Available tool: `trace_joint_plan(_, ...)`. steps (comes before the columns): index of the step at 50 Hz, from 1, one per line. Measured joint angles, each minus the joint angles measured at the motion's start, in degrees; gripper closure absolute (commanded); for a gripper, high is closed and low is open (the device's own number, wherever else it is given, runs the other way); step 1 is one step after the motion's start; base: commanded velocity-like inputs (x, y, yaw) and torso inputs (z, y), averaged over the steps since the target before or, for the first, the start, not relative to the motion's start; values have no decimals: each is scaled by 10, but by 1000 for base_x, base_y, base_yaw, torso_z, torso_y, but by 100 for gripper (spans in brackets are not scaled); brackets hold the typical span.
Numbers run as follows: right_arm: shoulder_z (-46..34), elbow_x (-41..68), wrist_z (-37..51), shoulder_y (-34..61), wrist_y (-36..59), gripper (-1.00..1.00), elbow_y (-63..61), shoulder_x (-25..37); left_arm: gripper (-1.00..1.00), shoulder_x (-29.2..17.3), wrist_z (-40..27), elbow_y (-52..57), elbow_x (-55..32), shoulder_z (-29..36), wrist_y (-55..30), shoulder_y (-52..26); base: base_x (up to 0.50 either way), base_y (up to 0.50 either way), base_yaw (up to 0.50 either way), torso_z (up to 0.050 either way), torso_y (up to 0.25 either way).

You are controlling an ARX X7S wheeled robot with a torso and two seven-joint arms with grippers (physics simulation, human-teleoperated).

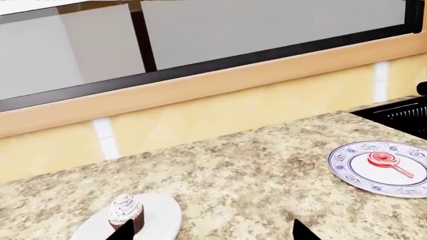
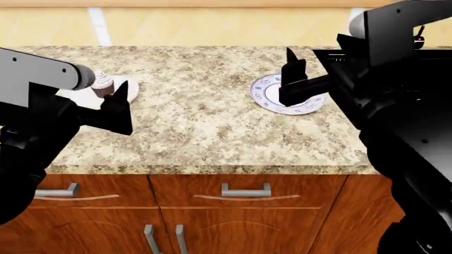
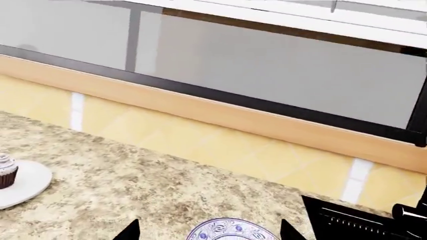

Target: Move the dessert items from the plate to the tray.

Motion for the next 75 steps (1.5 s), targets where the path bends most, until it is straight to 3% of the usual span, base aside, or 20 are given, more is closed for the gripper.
trace_joint_plan(13, -33, 257, 140, 124, 68, -100, 173, 66, -100, -59, -63, -105, -145, 38, -58, -117, 130, 0, 0, 50, 12)
trace_joint_plan(23, -65, 355, 161, 145, 55, -100, 222, 100, -100, -92, -112, -152, -217, 65, -70, -158, 500, 1, 0, 50, 19)
trace_joint_plan(45, -96, 395, 146, 163, -1, -100, 225, 131, -100, -120, -185, -171, -317, 112, -58, -185, 500, 161, 0, 45, 29)
trace_joint_plan(75, -99, 402, 207, 134, 13, -100, 288, 145, -100, -146, -206, -154, -355, 132, -17, -159, 2, 60, 0, 0, 0)
